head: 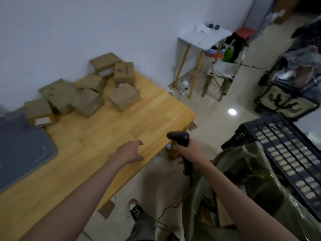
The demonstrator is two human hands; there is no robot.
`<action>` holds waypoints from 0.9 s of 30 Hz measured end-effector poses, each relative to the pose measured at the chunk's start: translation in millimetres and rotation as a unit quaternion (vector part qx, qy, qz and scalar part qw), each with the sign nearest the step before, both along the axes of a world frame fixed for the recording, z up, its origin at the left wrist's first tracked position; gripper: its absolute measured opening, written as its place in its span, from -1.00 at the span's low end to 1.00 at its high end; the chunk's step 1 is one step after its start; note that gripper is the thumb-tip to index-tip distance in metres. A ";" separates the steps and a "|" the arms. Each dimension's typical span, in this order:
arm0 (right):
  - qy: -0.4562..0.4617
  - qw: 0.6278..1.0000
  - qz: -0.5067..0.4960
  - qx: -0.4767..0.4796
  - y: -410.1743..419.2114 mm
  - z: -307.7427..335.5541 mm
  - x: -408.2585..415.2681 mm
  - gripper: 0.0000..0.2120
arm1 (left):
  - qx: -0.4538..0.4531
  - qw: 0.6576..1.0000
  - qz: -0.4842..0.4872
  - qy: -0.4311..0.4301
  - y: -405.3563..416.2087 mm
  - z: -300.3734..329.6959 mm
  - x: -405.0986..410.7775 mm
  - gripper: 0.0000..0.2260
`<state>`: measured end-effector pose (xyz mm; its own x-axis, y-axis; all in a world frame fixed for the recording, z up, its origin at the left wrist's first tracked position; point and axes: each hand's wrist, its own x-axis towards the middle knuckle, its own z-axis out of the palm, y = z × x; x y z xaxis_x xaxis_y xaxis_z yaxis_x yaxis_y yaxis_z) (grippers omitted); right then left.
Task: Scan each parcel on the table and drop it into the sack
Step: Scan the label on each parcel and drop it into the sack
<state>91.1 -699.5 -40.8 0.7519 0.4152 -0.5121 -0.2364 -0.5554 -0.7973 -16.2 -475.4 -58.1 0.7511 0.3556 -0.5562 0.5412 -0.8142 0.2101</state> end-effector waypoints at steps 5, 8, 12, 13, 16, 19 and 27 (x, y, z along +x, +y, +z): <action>-0.004 0.999 0.045 0.015 74.2 19.0 10.8 -0.85 | 0.005 0.999 0.051 -0.006 64.8 16.7 -5.6 -0.38; -0.003 0.998 0.060 0.031 113.3 25.4 20.3 -0.79 | 0.003 0.997 0.074 -0.017 99.2 22.6 -7.9 -0.40; -0.024 0.996 0.071 0.039 154.6 31.9 29.6 -0.79 | 0.009 0.995 0.094 -0.019 137.9 29.5 -8.3 -0.41; -0.026 0.996 0.072 0.041 163.6 32.7 31.0 -0.79 | 0.008 0.995 0.100 -0.019 146.0 30.9 -8.2 -0.41; -0.023 0.996 0.074 0.051 187.8 32.5 35.4 -0.80 | 0.002 0.993 0.115 -0.026 168.1 32.1 -8.4 -0.40; -0.014 0.995 0.074 0.059 208.9 32.2 41.4 -0.80 | -0.013 0.991 0.133 -0.028 185.1 30.6 -8.3 -0.40; -0.011 0.995 0.075 0.069 262.2 23.4 79.8 -0.81 | -0.057 0.983 0.172 -0.021 217.9 16.5 16.0 -0.41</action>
